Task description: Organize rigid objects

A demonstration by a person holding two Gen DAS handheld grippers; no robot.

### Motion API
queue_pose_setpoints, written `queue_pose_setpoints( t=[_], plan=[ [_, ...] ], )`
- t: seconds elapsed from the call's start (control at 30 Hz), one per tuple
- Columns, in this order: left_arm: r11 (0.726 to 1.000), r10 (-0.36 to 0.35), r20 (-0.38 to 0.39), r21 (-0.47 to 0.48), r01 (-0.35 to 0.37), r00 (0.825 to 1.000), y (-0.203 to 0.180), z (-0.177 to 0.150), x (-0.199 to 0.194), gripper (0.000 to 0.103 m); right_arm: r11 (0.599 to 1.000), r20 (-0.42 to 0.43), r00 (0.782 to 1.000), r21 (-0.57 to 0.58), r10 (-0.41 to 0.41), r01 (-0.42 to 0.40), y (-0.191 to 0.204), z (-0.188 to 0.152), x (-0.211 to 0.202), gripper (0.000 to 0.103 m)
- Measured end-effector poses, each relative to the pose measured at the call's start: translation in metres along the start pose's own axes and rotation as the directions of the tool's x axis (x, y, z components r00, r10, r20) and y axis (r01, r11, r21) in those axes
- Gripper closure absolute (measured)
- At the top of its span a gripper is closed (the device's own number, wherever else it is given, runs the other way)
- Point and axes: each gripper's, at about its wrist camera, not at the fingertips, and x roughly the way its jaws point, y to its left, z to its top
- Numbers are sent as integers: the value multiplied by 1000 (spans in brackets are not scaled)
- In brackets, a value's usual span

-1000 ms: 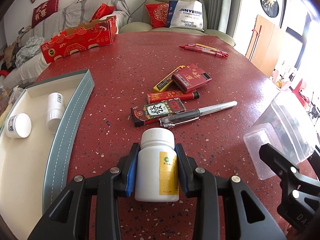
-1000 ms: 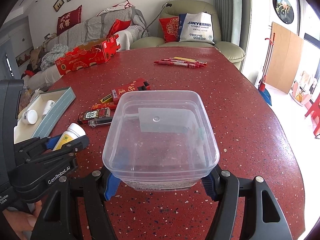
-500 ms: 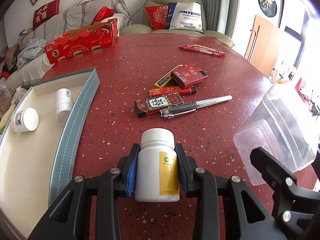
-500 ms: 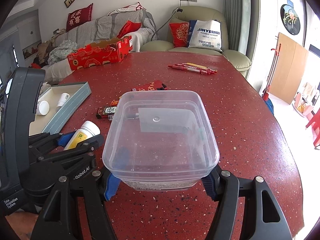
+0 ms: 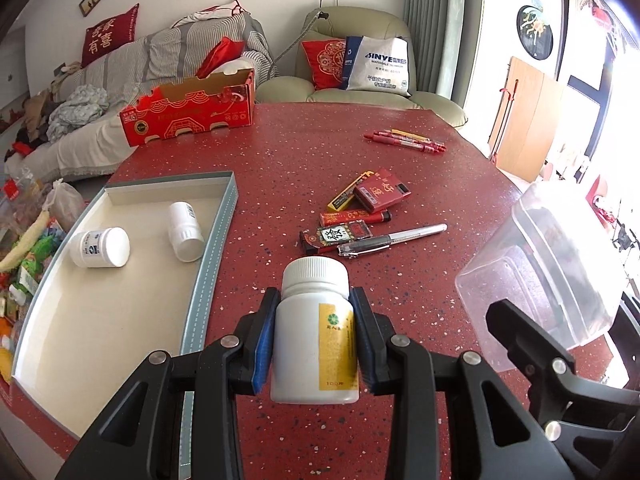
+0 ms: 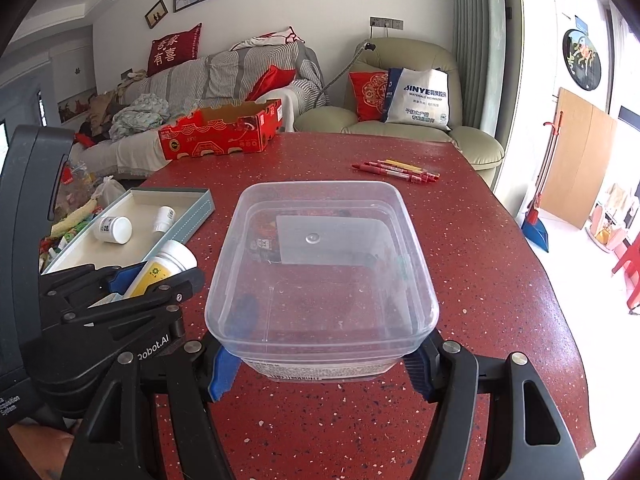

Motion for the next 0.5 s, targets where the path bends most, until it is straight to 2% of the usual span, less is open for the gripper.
queue_pose_setpoints(
  t=[0.5],
  plan=[
    [995,62,31,-87,-59,998,65,-21,-41,65,988,16,994,-104,113,-111,68,-6,-10,34]
  ],
)
